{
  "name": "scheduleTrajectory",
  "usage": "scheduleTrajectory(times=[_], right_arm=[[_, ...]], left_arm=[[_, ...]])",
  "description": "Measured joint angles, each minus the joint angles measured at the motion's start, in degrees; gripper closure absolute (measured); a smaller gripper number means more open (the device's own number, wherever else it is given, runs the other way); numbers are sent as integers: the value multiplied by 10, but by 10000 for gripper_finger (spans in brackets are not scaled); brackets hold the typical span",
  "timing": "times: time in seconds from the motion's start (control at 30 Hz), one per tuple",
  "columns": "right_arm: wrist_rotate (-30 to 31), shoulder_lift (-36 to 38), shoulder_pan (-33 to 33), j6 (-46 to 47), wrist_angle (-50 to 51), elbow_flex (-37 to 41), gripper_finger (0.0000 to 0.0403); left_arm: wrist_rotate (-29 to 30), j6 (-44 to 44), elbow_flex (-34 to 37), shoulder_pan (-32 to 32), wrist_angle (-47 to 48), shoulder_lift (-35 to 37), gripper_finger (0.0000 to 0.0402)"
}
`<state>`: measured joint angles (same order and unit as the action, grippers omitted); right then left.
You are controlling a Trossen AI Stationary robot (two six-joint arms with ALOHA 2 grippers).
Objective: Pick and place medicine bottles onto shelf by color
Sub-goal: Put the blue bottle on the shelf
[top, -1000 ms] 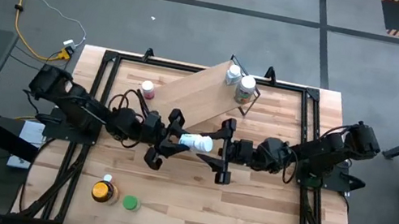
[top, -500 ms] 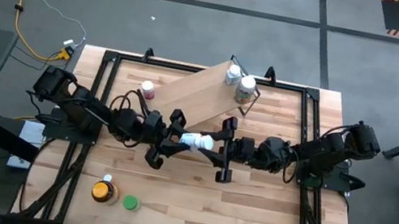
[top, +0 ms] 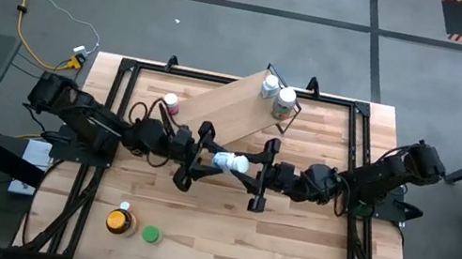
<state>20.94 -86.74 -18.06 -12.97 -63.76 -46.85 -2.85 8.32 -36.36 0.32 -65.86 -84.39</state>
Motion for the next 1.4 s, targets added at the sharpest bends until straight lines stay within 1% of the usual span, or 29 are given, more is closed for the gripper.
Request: scheduleTrajectory(times=[0.1,0.13,0.2,0.3,0.4,0.47,0.53,0.63,0.73,0.83,0.87,0.93,1.03,1.17,1.3,1.4], right_arm=[[42,19,-8,-13,55,0,245],[66,26,-11,-18,77,0,244],[131,39,-14,-24,122,0,238],[236,43,-11,-22,179,0,231],[300,43,5,3,232,0,230],[314,43,24,40,266,0,229],[315,43,50,82,285,-2,229],[292,43,97,154,361,-35,228],[267,31,144,216,459,-90,228],[270,-6,181,272,549,-151,227],[281,-22,189,290,574,-171,227],[316,-58,201,312,614,-215,227],[388,-114,208,340,658,-272,227],[428,-174,211,355,665,-332,227],[499,-215,207,384,682,-365,227],[528,-225,205,414,684,-371,227]], left_arm=[[-28,0,0,18,70,45,139],[-40,0,0,23,94,62,135],[-60,0,0,31,152,101,130],[-70,-11,0,35,235,168,129],[-69,-31,0,31,314,232,132],[-56,-44,0,24,357,270,132],[-27,-61,0,15,398,304,133],[28,-77,0,-1,443,338,133],[72,-88,0,-17,469,352,133],[103,-93,0,-29,473,355,133],[113,-95,0,-32,473,355,133],[132,-101,0,-37,474,356,133],[156,-101,0,-42,480,356,133],[165,-101,0,-42,484,356,133],[165,-101,0,-42,486,356,133],[165,-97,0,-42,486,356,133]])
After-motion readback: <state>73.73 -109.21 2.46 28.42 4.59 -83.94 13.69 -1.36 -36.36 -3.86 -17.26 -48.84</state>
